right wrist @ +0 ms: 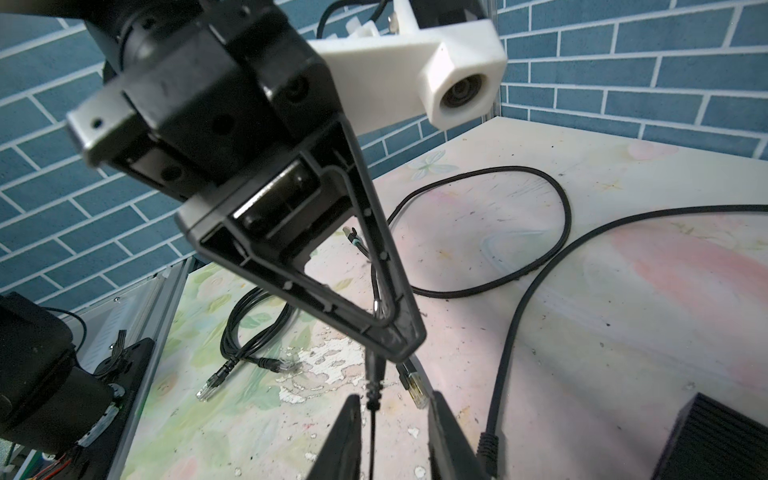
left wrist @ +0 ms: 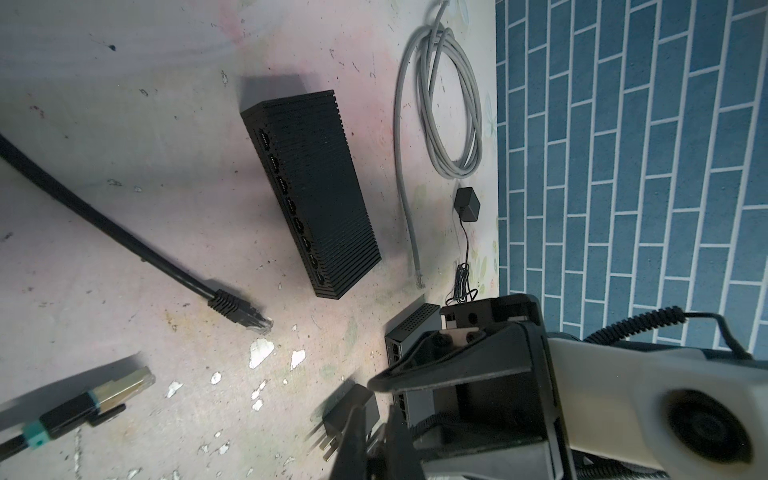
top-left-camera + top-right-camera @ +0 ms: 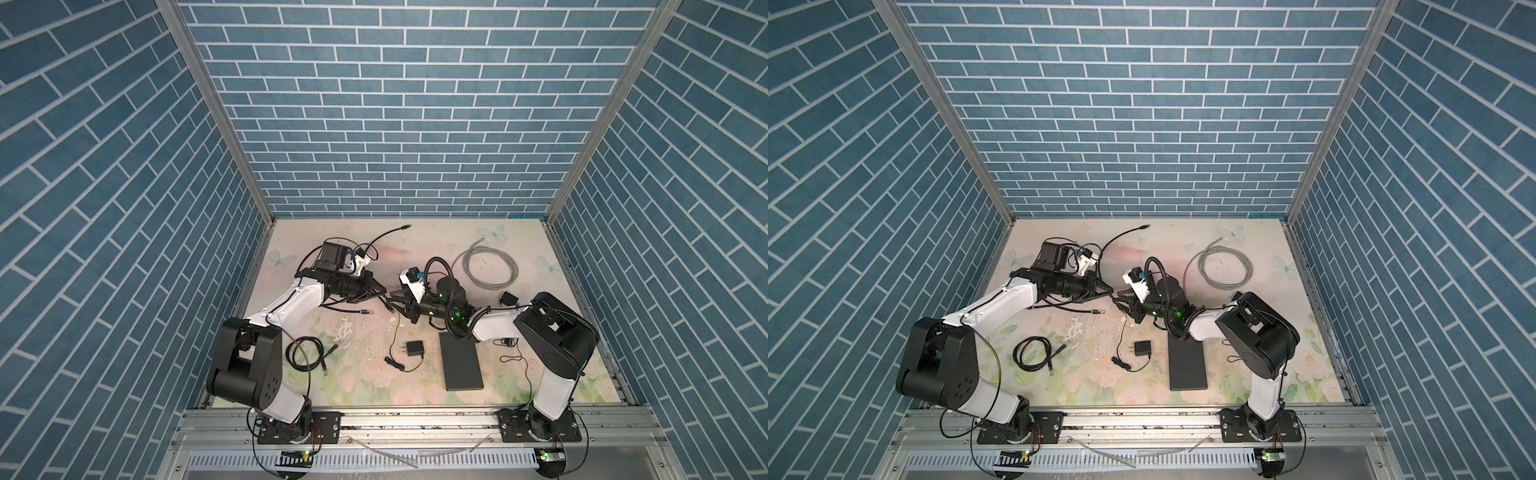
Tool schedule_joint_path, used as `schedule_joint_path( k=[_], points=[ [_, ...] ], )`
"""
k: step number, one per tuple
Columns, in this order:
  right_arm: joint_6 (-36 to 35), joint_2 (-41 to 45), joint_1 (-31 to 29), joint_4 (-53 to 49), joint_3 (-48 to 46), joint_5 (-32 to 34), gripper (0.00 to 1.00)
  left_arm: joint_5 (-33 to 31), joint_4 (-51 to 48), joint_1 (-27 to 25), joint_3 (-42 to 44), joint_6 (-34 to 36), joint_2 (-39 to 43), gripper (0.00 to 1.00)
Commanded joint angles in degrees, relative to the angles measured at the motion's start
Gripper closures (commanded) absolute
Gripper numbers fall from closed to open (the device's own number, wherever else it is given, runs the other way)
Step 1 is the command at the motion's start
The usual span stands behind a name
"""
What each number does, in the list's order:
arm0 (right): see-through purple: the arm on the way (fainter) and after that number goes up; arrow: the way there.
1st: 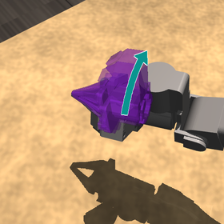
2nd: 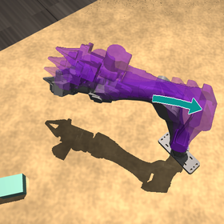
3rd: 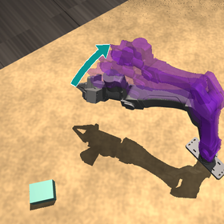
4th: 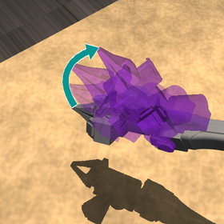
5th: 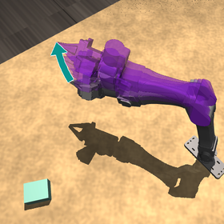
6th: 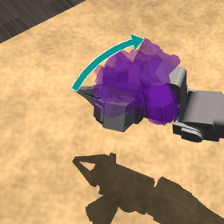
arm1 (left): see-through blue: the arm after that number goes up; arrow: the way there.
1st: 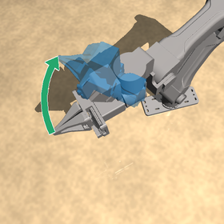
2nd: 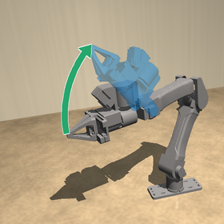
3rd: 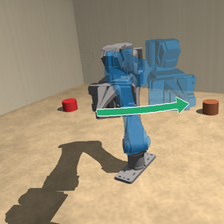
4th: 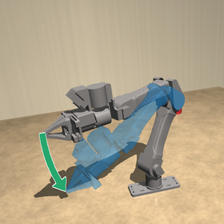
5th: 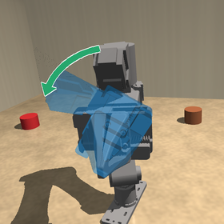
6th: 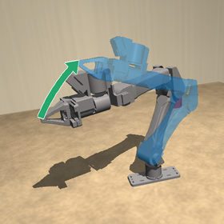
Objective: Insert the plug into the switch port
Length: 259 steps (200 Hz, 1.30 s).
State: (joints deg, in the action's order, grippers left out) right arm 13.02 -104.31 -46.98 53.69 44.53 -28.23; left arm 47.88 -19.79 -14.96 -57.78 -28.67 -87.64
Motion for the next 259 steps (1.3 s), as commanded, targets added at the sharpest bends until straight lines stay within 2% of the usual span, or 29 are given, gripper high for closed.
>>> schedule_joint_path(
  k=[1,79,118,192,227,243,259],
  points=[
    [-1.2,-1.2,-0.3,2.8,2.7,-0.2,0.73,0.8,0.2,0.3,-0.1,-0.2,1.2,1.0],
    [-0.6,-2.1,-0.7,2.2,4.2,-1.7,0.81,0.6,0.5,0.3,0.5,-0.6,1.8,1.0],
    [-0.9,-2.0,-0.8,1.9,3.4,-1.7,0.79,0.5,0.8,0.3,0.6,-0.9,1.8,1.0],
    [-0.7,-1.8,-0.8,1.9,3.2,-1.6,0.95,0.0,1.2,0.3,0.7,-1.5,1.6,1.0],
    [0.8,-1.1,-0.7,2.9,1.9,-0.8,0.97,-4.4,-1.0,0.3,-0.1,-1.0,1.5,0.64],
    [0.9,-0.3,-0.5,1.6,0.7,0.2,0.97,-7.7,-2.1,0.3,-1.3,-0.6,1.2,0.54],
    [1.2,0.8,-0.3,0.0,-0.8,2.9,0.97,-13.4,-3.3,0.3,-2.6,-0.5,1.0,0.5]
  ],
)
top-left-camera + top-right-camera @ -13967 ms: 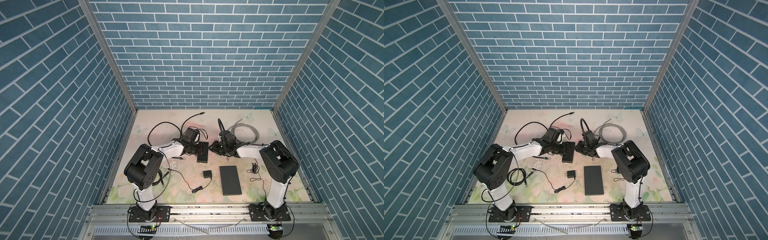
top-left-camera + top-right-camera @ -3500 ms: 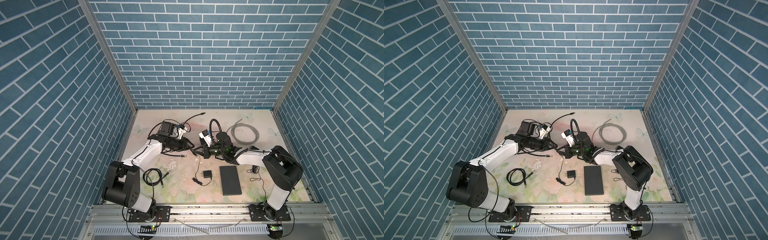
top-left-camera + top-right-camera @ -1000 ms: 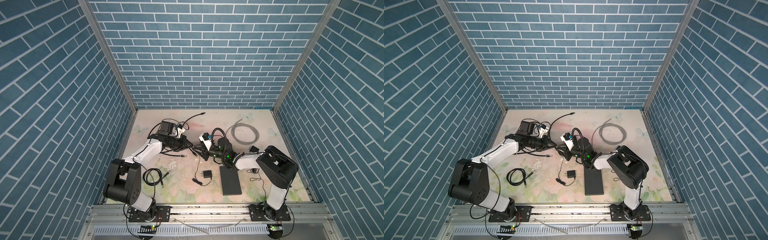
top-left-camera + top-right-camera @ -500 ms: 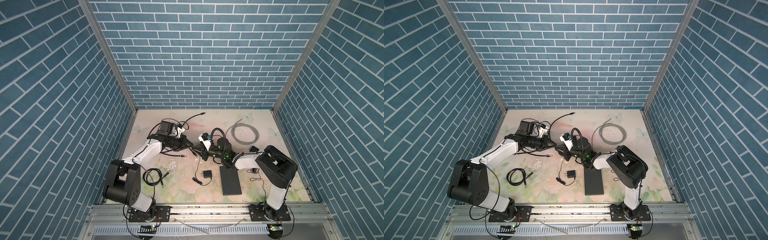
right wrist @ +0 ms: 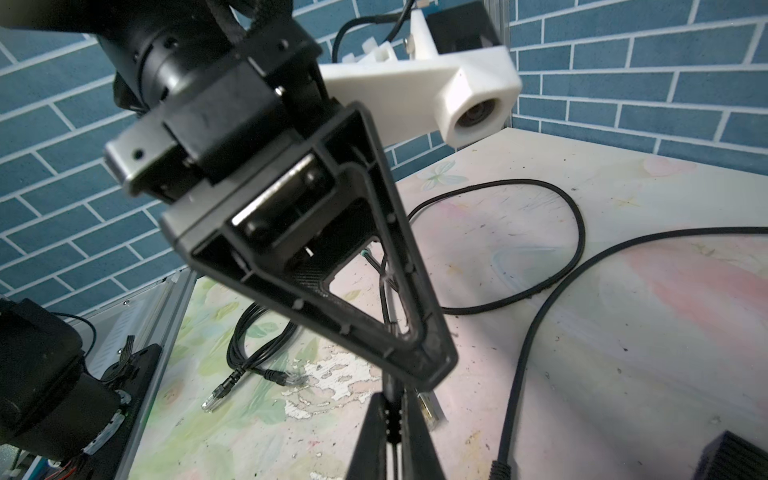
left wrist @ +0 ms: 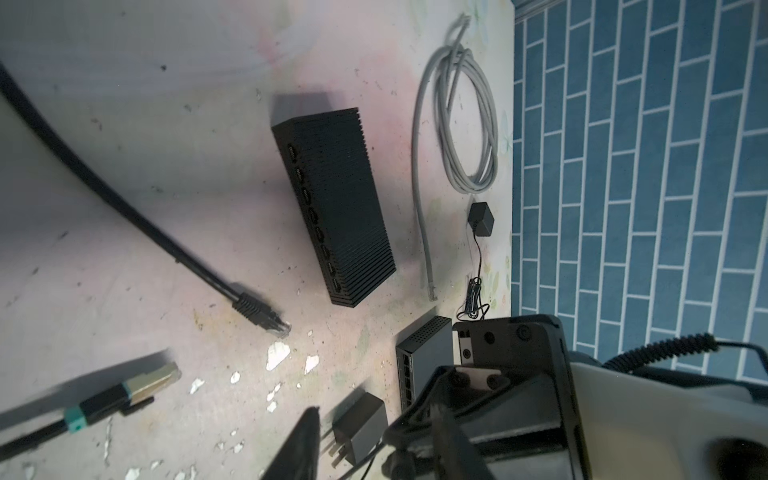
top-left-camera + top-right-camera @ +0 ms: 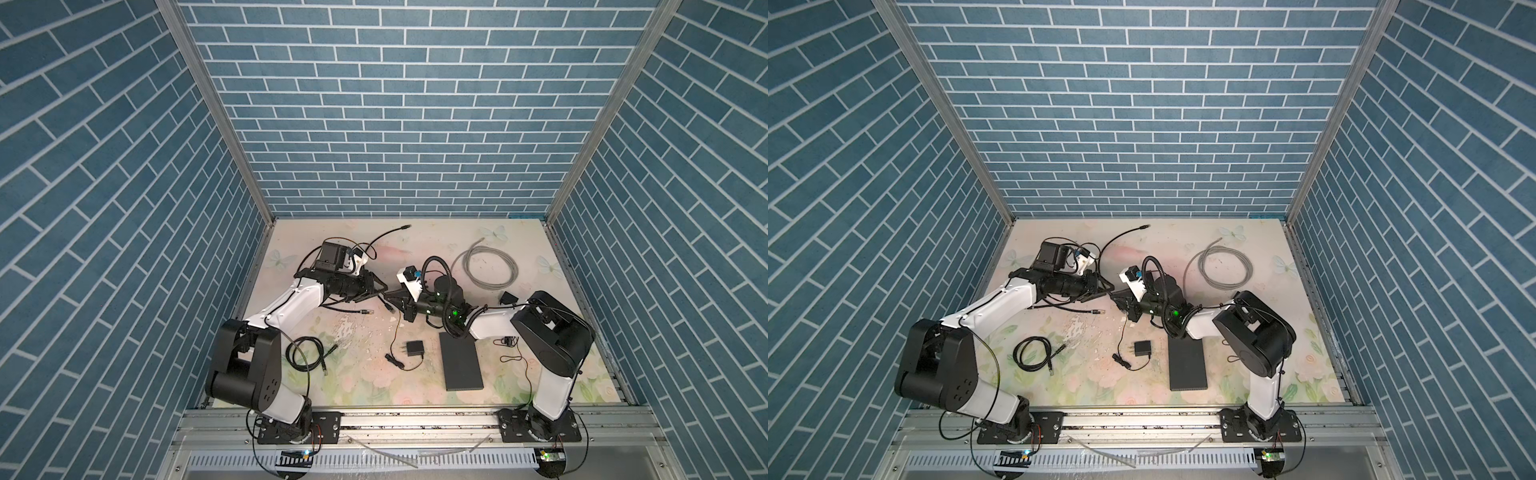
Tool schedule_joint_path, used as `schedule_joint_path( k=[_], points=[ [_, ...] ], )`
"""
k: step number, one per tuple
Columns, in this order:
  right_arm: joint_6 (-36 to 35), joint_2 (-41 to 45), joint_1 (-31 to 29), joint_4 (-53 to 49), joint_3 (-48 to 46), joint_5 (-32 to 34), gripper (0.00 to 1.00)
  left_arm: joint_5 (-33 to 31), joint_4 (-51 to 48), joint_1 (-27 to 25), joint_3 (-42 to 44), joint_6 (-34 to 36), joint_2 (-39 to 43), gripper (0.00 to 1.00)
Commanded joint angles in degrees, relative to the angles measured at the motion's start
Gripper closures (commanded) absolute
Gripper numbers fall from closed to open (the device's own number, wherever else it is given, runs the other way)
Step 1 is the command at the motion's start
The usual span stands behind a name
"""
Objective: Insert the plug into the switch port
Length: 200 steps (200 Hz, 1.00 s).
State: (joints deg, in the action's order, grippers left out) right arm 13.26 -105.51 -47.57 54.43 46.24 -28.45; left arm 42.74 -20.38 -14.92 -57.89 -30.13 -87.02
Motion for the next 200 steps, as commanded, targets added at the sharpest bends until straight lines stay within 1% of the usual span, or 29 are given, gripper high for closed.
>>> schedule_joint_path(
  k=[1,21,41,70,81,103,121,134,149,162,170,180,186,200],
  points=[
    [1.0,2.1,0.3,-0.8,-2.6,3.3,0.97,-8.5,-2.7,0.2,-2.5,0.9,0.4,0.5],
    [3.1,3.9,1.6,-3.2,-5.0,8.9,0.97,-13.3,-1.1,-0.4,-3.0,0.0,-0.5,0.48],
    [5.5,6.1,3.1,-6.2,-7.6,13.0,0.97,-19.5,-1.9,-4.0,-5.2,0.8,-3.1,0.47],
    [7.2,10.3,4.3,-8.7,-12.3,16.5,0.97,-21.5,3.4,-7.7,-7.0,-3.1,-8.5,0.45],
    [8.7,12.2,4.7,-11.6,-13.4,18.9,0.97,-23.8,3.6,-9.1,-9.0,-3.1,-10.7,0.45],
    [13.1,15.8,5.4,-22.9,-13.0,24.5,0.96,-28.6,3.7,-11.5,-11.9,-3.4,-13.8,0.44],
    [17.0,18.1,5.5,-25.8,-14.8,25.8,0.96,-29.8,5.8,-13.2,-12.2,-4.9,-15.5,0.43],
    [18.9,19.3,5.5,-26.0,-16.3,24.6,0.95,-30.4,7.5,-14.6,-12.4,-5.4,-16.9,0.43],
    [21.1,19.3,5.5,-25.7,-17.6,23.8,0.95,-33.7,6.2,-16.2,-14.4,-4.7,-18.8,0.43],
    [21.8,18.6,5.2,-24.9,-18.6,23.8,0.95,-38.5,5.4,-17.6,-16.1,-2.1,-19.7,0.42],
    [21.8,17.9,5.1,-24.1,-18.9,23.8,0.95,-40.1,5.5,-18.0,-17.0,-0.2,-20.4,0.42],
    [21.6,16.9,4.8,-23.3,-18.9,23.8,0.95,-40.7,5.2,-18.0,-18.3,1.6,-21.5,0.4],
    [21.3,16.2,4.6,-22.8,-18.7,21.8,0.95,-40.9,4.9,-17.9,-19.1,2.8,-22.2,0.39],
    [20.7,14.3,3.8,-21.2,-18.1,20.8,0.95,-40.4,4.1,-17.5,-21.4,6.8,-23.7,0.34]
  ],
)
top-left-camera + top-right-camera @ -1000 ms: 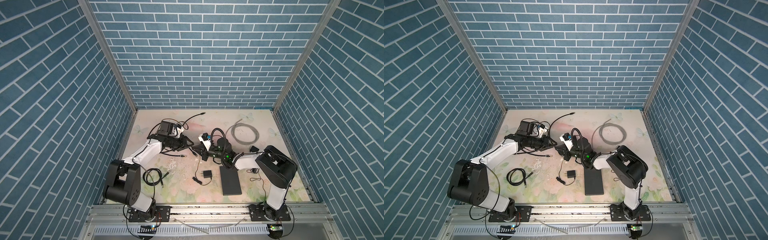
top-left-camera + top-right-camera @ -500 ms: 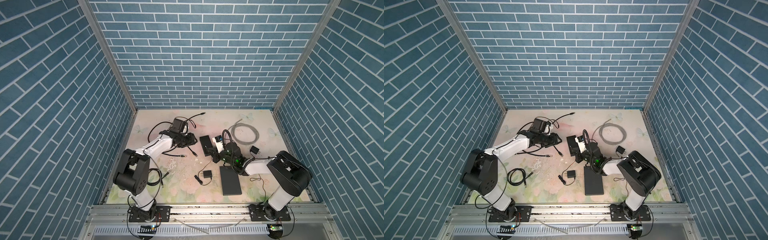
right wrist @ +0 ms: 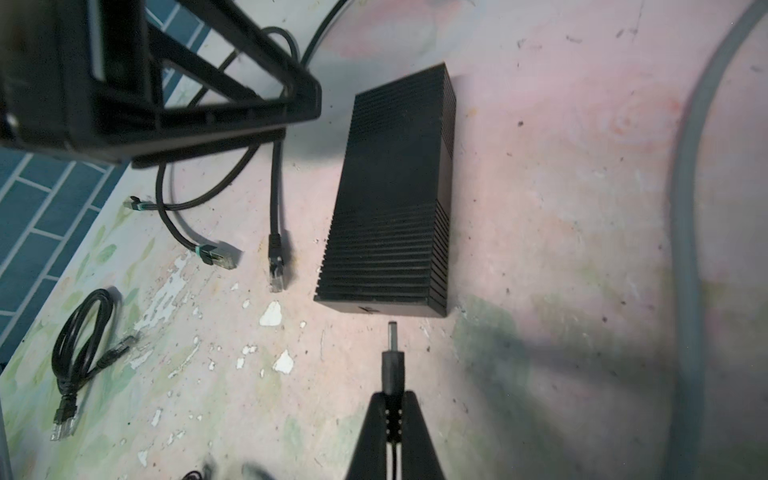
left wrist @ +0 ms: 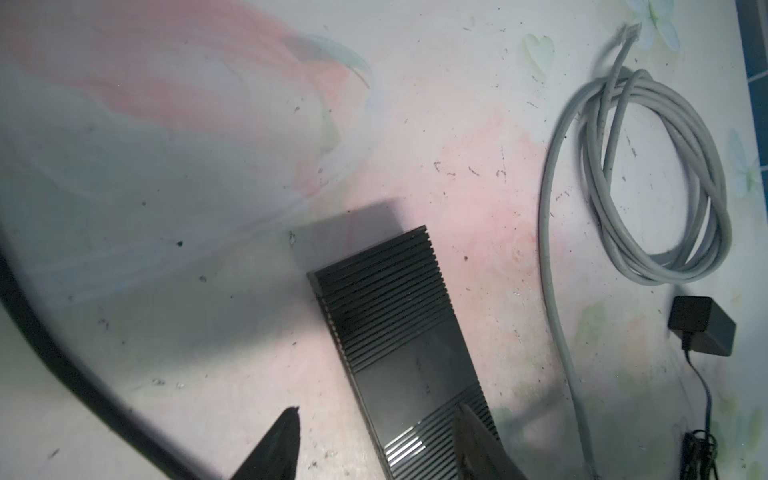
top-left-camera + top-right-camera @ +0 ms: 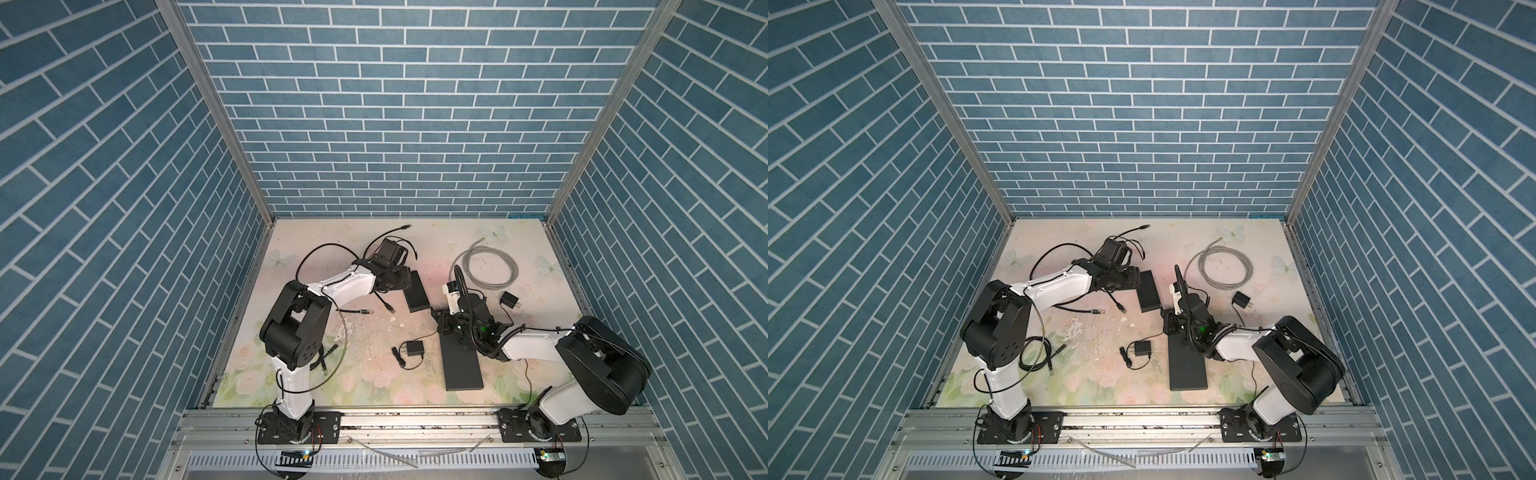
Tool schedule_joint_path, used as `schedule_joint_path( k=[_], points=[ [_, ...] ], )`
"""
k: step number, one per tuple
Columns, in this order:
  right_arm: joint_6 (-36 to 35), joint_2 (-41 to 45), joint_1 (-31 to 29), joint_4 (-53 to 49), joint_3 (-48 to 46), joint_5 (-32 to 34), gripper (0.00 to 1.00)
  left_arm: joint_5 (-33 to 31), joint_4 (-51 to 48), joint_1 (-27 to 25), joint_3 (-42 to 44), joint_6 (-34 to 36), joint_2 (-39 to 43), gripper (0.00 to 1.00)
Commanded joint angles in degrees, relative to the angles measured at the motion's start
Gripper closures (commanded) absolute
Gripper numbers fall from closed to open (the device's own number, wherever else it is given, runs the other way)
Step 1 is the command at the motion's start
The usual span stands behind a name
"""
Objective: Insert the plug into the switch port
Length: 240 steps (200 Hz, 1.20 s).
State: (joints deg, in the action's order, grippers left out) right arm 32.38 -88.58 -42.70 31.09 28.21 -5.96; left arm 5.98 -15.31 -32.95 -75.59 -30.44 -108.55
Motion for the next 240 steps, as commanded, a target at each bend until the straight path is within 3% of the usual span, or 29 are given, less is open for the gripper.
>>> schedule_joint_path(
  k=[1,38,71,119,240],
  points=[
    [1.6,-2.8,-1.1,2.3,-0.1,-1.7,0.95,-3.6,-1.0,0.5,-4.0,7.4,-2.3,0.34],
    [2.6,-8.0,-1.6,5.6,1.4,-2.7,0.96,1.0,-5.2,1.6,-11.7,15.9,-7.8,0.29],
    [2.8,-8.8,-1.8,8.9,1.0,-2.4,0.96,4.0,-7.6,2.2,-16.3,18.6,-11.7,0.26],
    [1.7,-9.7,-1.8,5.5,4.2,-4.3,0.96,9.7,-9.2,3.1,-20.2,21.7,-15.3,0.27],
    [1.9,-15.2,-1.8,15.4,3.6,-2.6,0.96,11.9,-9.5,4.6,-18.0,22.1,-15.4,0.29]
  ],
)
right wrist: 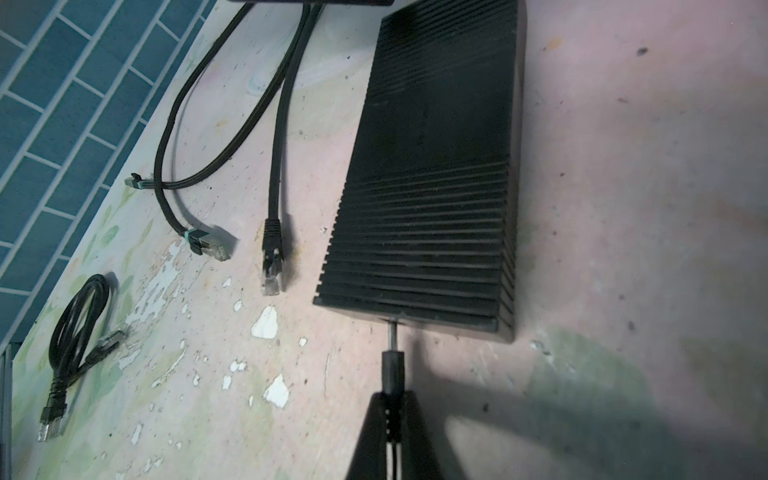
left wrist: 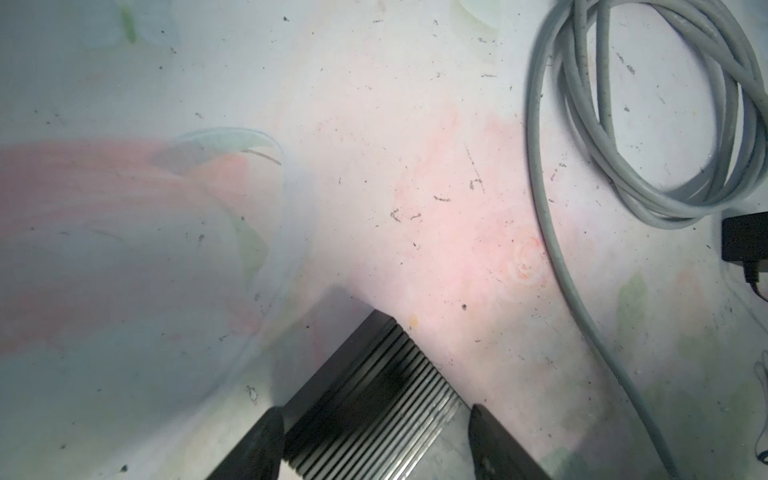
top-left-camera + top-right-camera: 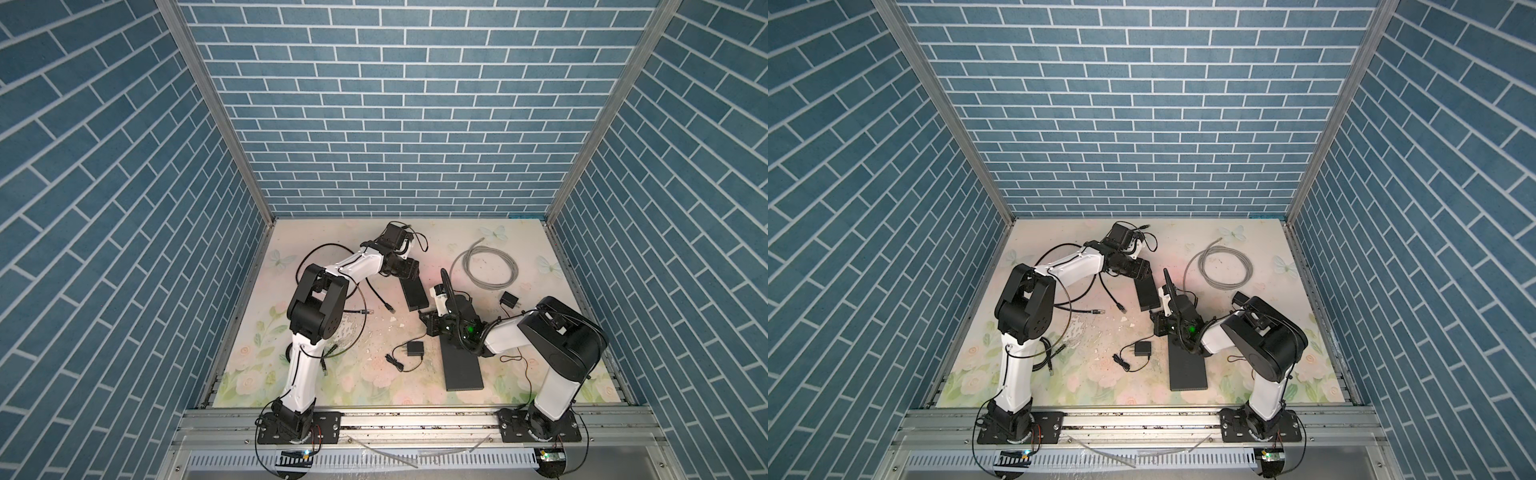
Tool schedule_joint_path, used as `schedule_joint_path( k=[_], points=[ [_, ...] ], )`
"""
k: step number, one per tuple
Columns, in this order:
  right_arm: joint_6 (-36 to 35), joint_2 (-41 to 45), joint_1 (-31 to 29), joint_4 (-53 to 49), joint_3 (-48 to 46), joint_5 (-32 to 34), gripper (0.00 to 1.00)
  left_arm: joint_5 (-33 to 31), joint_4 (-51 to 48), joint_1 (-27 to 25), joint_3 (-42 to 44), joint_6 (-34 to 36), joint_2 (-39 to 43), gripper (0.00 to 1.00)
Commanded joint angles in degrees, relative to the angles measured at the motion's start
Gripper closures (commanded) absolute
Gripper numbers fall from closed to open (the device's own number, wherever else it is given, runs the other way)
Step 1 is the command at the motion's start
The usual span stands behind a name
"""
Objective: Insert the plug into the switch port
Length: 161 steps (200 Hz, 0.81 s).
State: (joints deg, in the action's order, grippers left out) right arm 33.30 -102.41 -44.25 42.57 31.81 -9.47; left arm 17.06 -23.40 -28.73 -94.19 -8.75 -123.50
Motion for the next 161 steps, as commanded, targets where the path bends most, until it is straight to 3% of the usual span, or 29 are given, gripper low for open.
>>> schedule_joint_path(
  k=[1,35,161],
  points=[
    [1.0,-1.4,-0.3,3.9,0.0,0.9,0.96,0.8,-1.4,0.4,0.5,0.4,-0.5,0.29],
    [1.6,-1.2,-0.2,8.0,-2.1,1.3,0.96,0.7,-2.1,1.3,0.0,1.1,-1.8,0.29],
    [0.7,-2.7,-0.1,5.6,0.9,2.7,0.96,8.5,-6.4,1.8,-1.5,4.7,-2.7,0.32]
  ],
)
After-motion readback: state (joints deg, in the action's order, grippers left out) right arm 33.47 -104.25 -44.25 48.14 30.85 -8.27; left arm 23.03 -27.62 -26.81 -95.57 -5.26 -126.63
